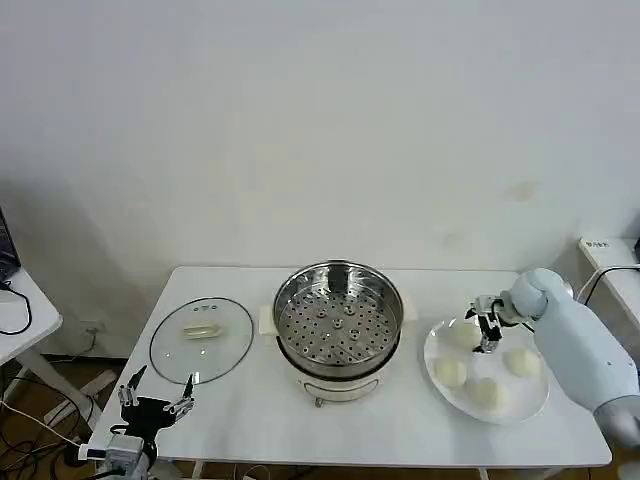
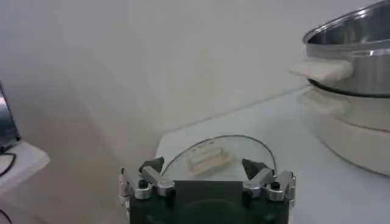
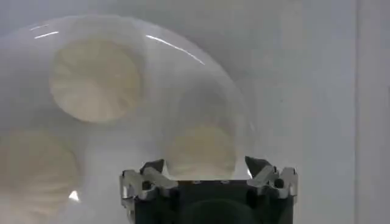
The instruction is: Take steamed baozi put them in steamer then cover it.
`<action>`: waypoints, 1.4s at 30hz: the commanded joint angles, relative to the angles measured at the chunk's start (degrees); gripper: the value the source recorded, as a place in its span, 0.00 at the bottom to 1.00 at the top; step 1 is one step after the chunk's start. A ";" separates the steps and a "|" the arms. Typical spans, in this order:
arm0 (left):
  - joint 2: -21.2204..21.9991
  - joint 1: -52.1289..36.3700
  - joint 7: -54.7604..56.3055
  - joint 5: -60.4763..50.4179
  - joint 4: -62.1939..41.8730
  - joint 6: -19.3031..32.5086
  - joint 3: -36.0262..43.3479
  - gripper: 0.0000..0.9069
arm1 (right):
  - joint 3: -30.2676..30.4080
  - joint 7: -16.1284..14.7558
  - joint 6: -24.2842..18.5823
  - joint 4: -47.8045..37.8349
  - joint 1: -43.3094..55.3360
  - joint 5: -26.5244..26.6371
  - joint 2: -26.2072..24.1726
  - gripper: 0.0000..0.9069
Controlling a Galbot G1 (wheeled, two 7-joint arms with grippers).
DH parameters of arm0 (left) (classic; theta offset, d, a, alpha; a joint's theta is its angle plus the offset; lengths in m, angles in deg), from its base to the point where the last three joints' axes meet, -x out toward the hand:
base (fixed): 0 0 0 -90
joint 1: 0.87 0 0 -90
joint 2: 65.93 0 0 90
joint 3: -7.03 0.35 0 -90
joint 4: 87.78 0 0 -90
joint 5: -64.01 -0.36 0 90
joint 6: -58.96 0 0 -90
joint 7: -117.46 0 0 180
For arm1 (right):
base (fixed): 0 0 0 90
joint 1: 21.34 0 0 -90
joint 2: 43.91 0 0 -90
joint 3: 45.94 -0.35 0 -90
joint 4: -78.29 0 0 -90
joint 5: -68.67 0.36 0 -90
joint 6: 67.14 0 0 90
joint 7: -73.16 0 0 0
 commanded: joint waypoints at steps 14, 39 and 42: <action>-0.12 -0.54 -0.10 -0.24 0.01 -0.01 0.51 1.00 | 0.35 -0.80 2.25 7.89 2.05 7.02 -5.82 0.58; 1.17 1.03 0.55 -2.18 1.38 0.04 0.71 1.00 | 39.16 4.51 -26.14 19.34 40.66 33.93 -5.89 0.59; 1.57 1.20 0.55 -2.37 1.08 0.05 0.66 1.00 | 45.09 4.04 -28.96 22.74 44.88 31.70 -5.87 0.59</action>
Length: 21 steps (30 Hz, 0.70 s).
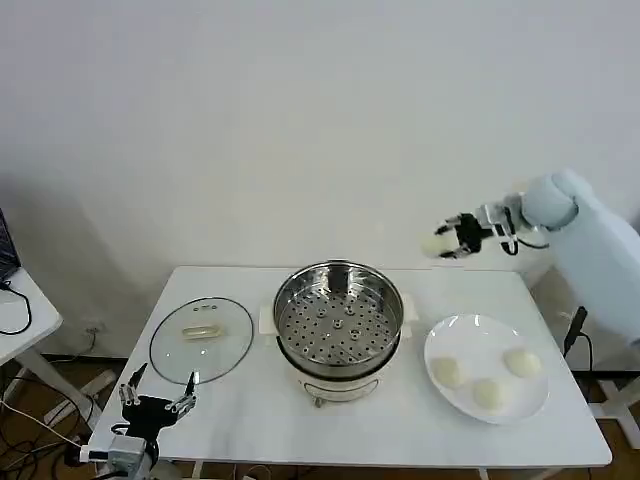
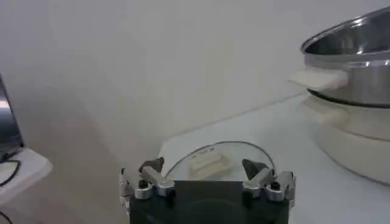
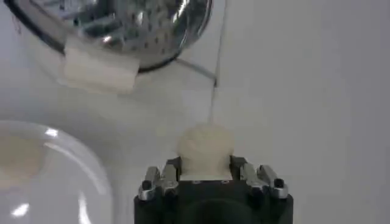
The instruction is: Take steamed baozi put them in steamer then cover it.
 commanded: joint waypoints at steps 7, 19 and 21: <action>1.29 0.21 0.68 -1.52 -2.78 0.25 -0.01 1.00 | 25.73 6.91 -19.26 12.82 15.12 -9.65 2.82 0.59; 2.23 -0.04 0.39 -2.20 -2.98 0.26 0.40 1.00 | 20.90 6.92 -22.66 6.41 10.41 -28.61 12.84 0.59; 2.13 -0.07 0.35 -2.11 -2.18 0.26 0.32 1.00 | 21.55 7.05 -22.34 4.53 10.24 -27.41 14.45 0.59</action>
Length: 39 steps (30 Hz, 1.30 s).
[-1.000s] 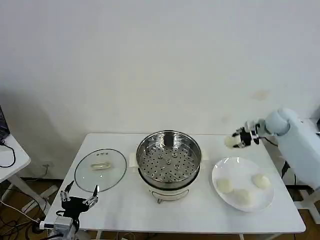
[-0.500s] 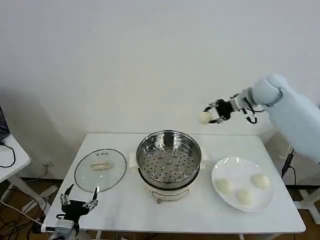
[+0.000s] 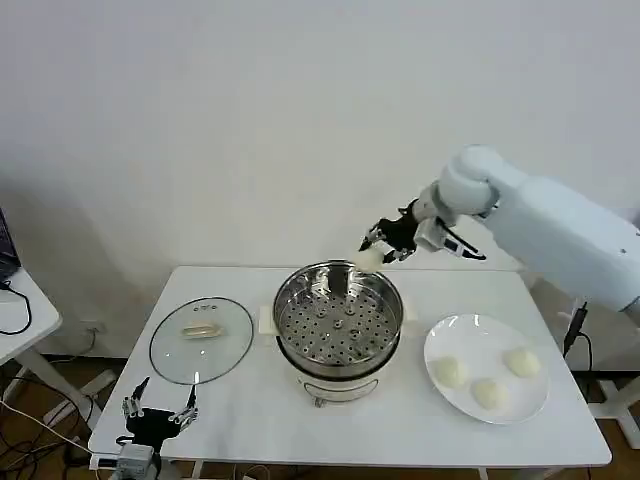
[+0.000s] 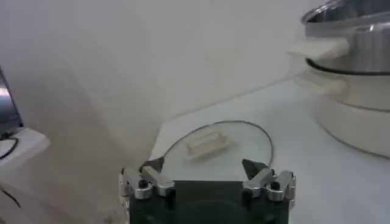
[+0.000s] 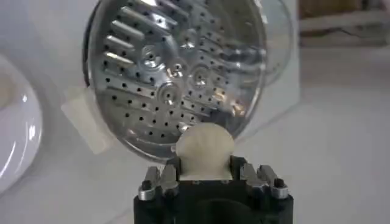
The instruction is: Take steamed baozi put them in steamer then cover it.
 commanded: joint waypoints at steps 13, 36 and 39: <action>0.06 0.15 -0.63 0.73 3.97 -0.18 -1.33 1.00 | 1.81 1.52 -4.49 -11.71 -3.12 -10.48 13.78 0.59; 0.37 0.36 -0.75 1.25 4.37 -0.28 -2.22 1.00 | 0.73 3.74 -4.15 -19.68 -6.97 -8.50 17.65 0.60; 0.43 0.33 -0.76 1.23 4.16 -0.27 -2.15 1.00 | 1.10 3.79 -3.93 -18.17 -7.16 -7.46 17.38 0.59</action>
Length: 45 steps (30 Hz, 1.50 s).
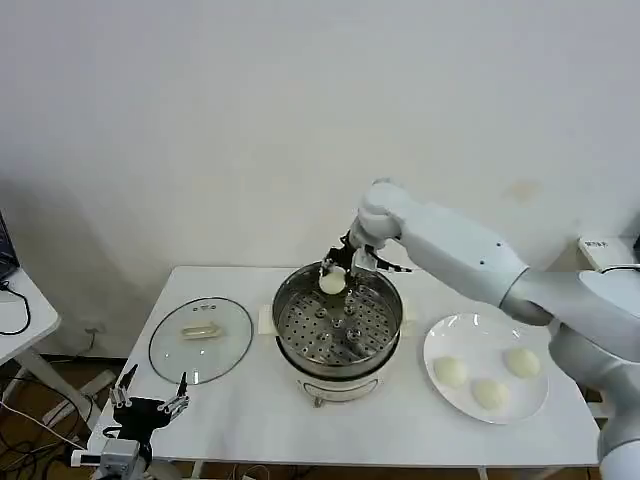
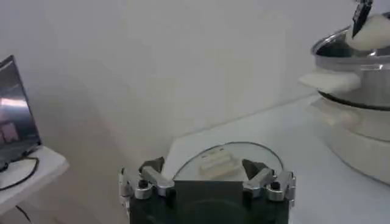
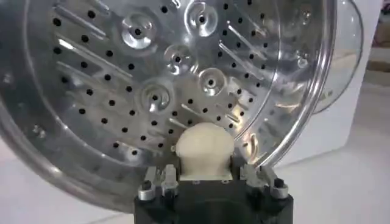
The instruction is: Take steamed baozi put them in steamer then cover it.
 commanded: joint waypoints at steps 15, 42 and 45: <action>-0.23 -0.01 -0.07 0.13 -0.62 -0.06 0.04 1.00 | 0.49 0.65 0.61 1.71 -1.78 2.32 -1.23 0.59; -0.26 -1.27 -0.43 0.04 -1.23 -0.04 1.28 1.00 | 2.00 0.06 10.87 22.39 7.13 22.15 -17.29 1.00; -0.35 -1.51 -0.64 0.44 -0.74 0.02 1.42 1.00 | 1.97 0.34 14.73 24.44 9.52 26.71 -20.53 1.00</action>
